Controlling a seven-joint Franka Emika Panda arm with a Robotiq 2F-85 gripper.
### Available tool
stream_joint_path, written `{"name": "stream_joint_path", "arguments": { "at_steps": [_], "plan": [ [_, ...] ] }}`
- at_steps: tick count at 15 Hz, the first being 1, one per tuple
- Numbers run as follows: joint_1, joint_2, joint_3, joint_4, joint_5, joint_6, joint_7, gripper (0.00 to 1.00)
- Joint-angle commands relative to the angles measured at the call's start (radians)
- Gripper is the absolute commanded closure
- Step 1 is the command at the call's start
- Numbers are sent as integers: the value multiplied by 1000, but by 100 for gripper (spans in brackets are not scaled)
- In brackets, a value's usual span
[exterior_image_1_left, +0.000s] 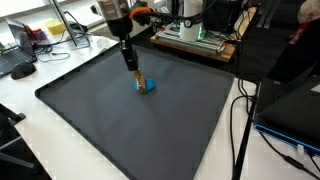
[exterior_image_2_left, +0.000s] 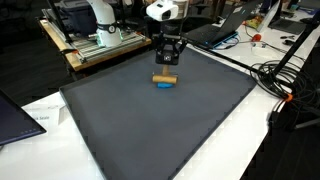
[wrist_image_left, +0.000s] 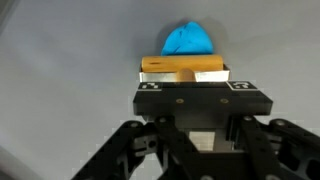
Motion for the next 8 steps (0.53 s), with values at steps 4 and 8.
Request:
{"name": "stream_joint_path", "arguments": {
  "at_steps": [4,8],
  "plan": [
    [-2,93,-27,14,-53,114,10,78],
    [-3,94,-29,15,-55,126,9,78]
  ]
}}
